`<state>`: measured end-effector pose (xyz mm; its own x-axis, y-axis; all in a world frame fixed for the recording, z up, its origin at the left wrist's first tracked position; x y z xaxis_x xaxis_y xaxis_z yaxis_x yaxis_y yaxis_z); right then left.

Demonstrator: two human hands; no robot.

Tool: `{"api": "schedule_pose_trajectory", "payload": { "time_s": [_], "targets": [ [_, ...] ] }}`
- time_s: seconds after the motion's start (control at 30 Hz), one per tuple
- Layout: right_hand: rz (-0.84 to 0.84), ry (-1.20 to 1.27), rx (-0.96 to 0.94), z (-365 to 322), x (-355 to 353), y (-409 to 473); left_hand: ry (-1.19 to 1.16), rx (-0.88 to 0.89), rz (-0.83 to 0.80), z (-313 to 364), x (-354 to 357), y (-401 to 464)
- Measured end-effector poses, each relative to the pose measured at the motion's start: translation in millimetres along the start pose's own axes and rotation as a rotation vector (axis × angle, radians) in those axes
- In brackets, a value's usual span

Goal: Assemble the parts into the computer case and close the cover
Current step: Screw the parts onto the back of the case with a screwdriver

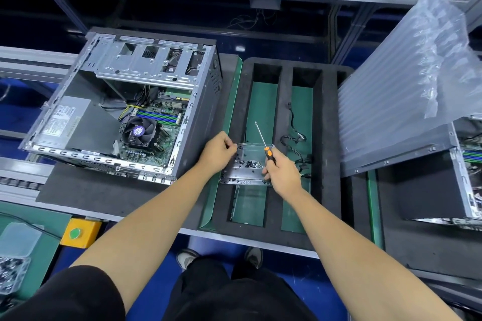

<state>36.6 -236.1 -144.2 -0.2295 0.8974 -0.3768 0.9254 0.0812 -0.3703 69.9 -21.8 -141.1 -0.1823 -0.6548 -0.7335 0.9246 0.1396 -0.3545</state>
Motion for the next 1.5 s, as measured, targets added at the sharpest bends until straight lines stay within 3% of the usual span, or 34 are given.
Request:
{"api": "schedule_pose_trajectory", "payload": {
  "time_s": [0.2, 0.47, 0.6, 0.77, 0.93, 1.03, 1.5],
  "targets": [
    [0.002, 0.001, -0.001, 1, 0, 0, 0.263, 0.134, -0.053, -2, 8, -7],
    [-0.005, -0.012, -0.008, 1, 0, -2, 0.234, 0.163, -0.064, -2, 13, -6],
    [0.002, -0.027, -0.029, -4, -1, -5, -0.034, 0.057, -0.038, -7, 6, -8],
    [-0.027, -0.042, -0.070, -25, 2, -10, -0.714, -0.260, -0.140, 1, 8, -18],
    [-0.025, -0.047, -0.108, -45, 2, -15, -1.163, -0.250, -0.155, 35, -10, -27],
    [-0.031, -0.047, -0.122, -59, -1, -18, -1.254, -0.212, -0.146, 48, -26, -30],
    [0.032, -0.172, -0.230, -157, -20, -42, -1.194, 0.095, -0.021, 79, -131, -57]
  ]
}}
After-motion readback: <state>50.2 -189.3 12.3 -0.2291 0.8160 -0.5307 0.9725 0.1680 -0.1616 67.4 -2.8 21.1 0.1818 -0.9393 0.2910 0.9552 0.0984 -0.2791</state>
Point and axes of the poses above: each hand's wrist, its own y-axis towards the middle knuckle, its own x-axis out of the palm, z = x × y, the point moved 7 cm from there along y, towards the middle knuckle, and after that the axes turned 11 degrees about y, right-handed, at the moved point
